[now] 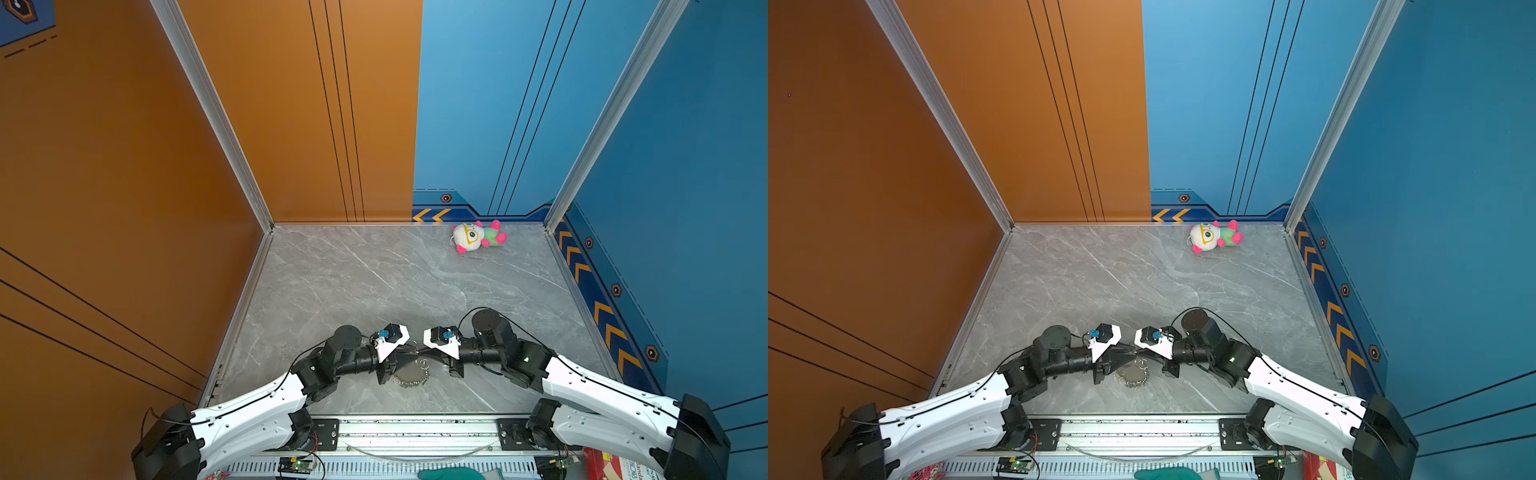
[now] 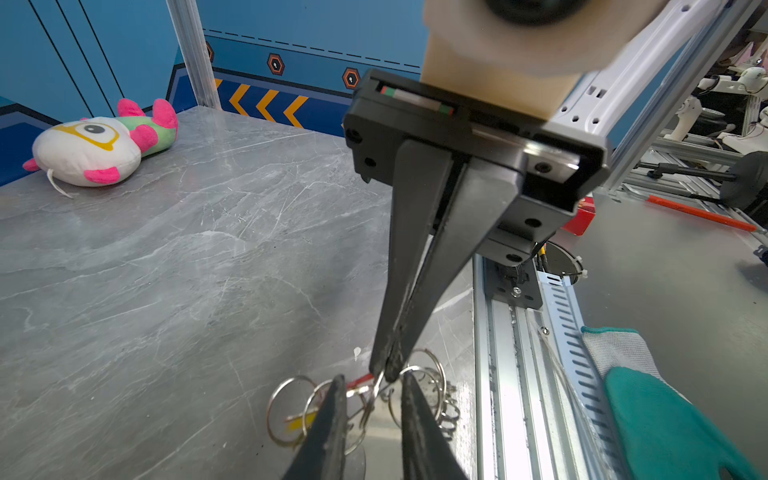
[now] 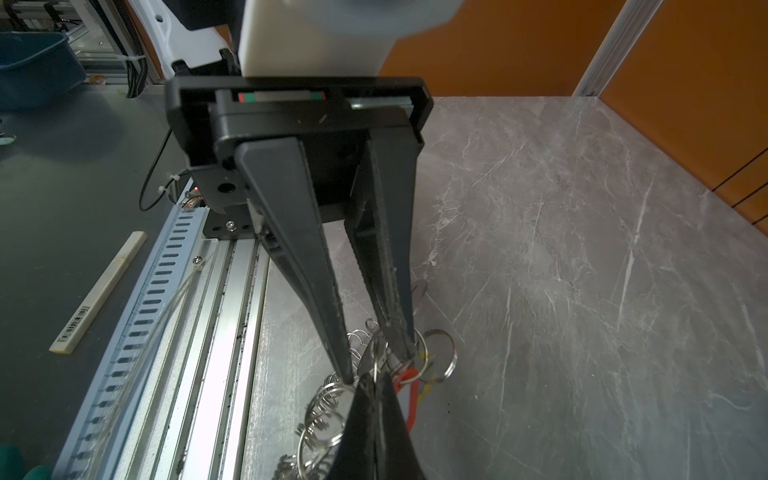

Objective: Put the keys on the keyring
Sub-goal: 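Open the right gripper and draw it back from the key ring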

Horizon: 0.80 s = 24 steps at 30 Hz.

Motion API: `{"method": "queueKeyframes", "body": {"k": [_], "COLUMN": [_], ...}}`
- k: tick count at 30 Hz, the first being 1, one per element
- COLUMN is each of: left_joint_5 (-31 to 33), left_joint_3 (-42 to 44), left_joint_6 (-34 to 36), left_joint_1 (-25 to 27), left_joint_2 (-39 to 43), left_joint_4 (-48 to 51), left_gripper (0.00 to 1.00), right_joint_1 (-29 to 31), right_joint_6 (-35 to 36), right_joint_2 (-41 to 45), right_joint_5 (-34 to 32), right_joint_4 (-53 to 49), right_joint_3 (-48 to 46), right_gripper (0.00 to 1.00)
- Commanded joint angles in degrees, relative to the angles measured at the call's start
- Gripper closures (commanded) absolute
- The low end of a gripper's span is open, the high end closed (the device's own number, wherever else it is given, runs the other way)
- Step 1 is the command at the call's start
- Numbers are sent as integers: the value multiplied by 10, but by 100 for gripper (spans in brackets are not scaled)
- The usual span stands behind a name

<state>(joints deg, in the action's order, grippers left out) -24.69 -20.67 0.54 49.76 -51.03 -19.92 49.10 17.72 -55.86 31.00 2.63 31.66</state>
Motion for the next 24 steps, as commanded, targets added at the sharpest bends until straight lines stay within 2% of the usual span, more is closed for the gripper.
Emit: {"method": "queueKeyframes", "body": {"k": [1, 12, 19, 24], "left_joint_5": [7, 25, 89, 106], "left_joint_3": [6, 10, 34, 47], "left_joint_6": [-3, -16, -31, -37], "left_joint_1": [-8, -26, -53, -67], "left_joint_2": [11, 29, 60, 62], "left_joint_4": [-7, -11, -22, -33], "left_gripper": [75, 69, 55, 49], "right_joint_1": [-11, -36, -57, -66], "right_joint_6": [-41, -84, -89, -94], "right_joint_2": [23, 42, 55, 65], "right_joint_5": [-6, 12, 39, 67], "right_joint_4": [89, 168, 177, 200], "right_joint_3": [-21, -61, -70, -79], "right_gripper": [100, 100, 100, 100]}}
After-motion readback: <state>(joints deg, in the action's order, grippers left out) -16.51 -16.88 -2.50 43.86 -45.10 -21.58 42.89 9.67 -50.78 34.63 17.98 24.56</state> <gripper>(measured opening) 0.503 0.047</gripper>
